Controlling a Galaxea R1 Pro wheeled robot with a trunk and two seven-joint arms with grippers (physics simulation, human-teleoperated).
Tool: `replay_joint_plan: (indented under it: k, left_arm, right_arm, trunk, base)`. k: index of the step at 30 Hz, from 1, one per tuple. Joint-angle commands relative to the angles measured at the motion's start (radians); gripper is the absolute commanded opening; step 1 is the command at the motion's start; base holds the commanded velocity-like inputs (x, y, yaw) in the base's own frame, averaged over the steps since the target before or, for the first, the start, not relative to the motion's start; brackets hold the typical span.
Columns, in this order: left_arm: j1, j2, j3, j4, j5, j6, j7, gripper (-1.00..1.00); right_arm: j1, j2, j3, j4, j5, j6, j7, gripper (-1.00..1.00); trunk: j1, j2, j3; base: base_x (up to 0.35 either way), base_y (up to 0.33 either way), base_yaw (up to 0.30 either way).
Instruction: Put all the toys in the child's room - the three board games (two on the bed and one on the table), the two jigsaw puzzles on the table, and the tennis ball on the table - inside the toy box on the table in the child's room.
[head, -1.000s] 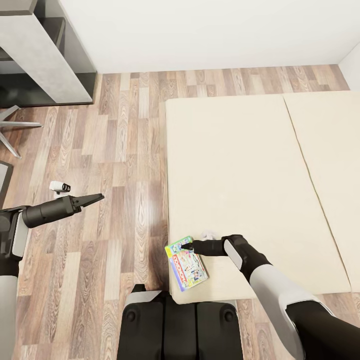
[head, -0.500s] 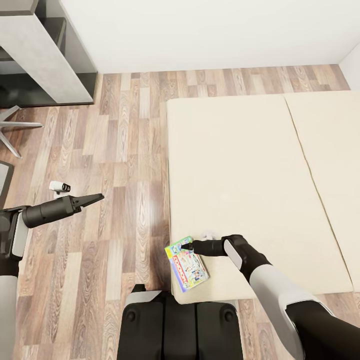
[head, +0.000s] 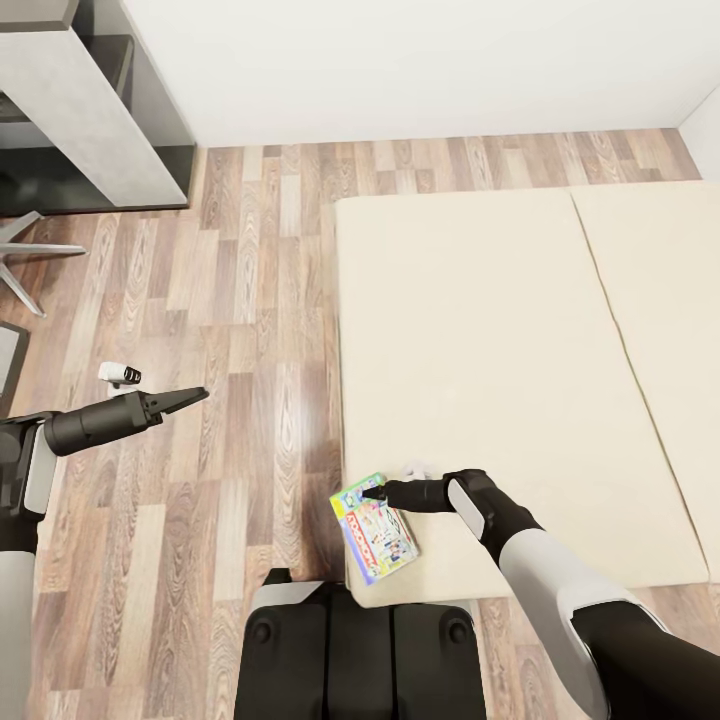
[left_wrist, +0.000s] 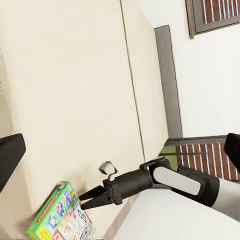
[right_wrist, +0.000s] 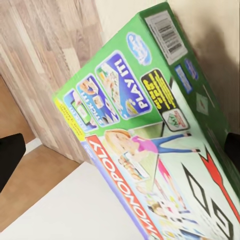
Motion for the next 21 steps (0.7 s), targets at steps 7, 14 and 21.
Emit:
replay_joint_plan:
  k: [7, 14, 21]
  left_arm:
    - [0.000, 0.000, 0.000, 0.000, 0.001, 0.010, -0.003, 1.00]
    - [-0.001, 0.000, 0.000, 0.000, 0.001, 0.010, -0.003, 1.00]
    - [0.000, 0.000, 0.000, 0.000, 0.001, 0.010, -0.003, 1.00]
  right_arm:
    - [0.000, -0.001, 0.003, -0.001, -0.005, 0.005, -0.001, 1.00]
    - [0.000, -0.001, 0.003, -0.001, -0.006, 0.005, -0.001, 1.00]
    - [0.000, -0.001, 0.003, -0.001, -0.006, 0.005, -0.001, 1.00]
  trunk:
    - [0.001, -0.002, -0.001]
    - [0.001, -0.002, -0.001]
    - [0.001, -0.002, -0.001]
  base:
    - [-0.011, 0.059, 0.000]
    - [-0.001, 0.007, 0.000]
    - [0.000, 0.056, 0.000]
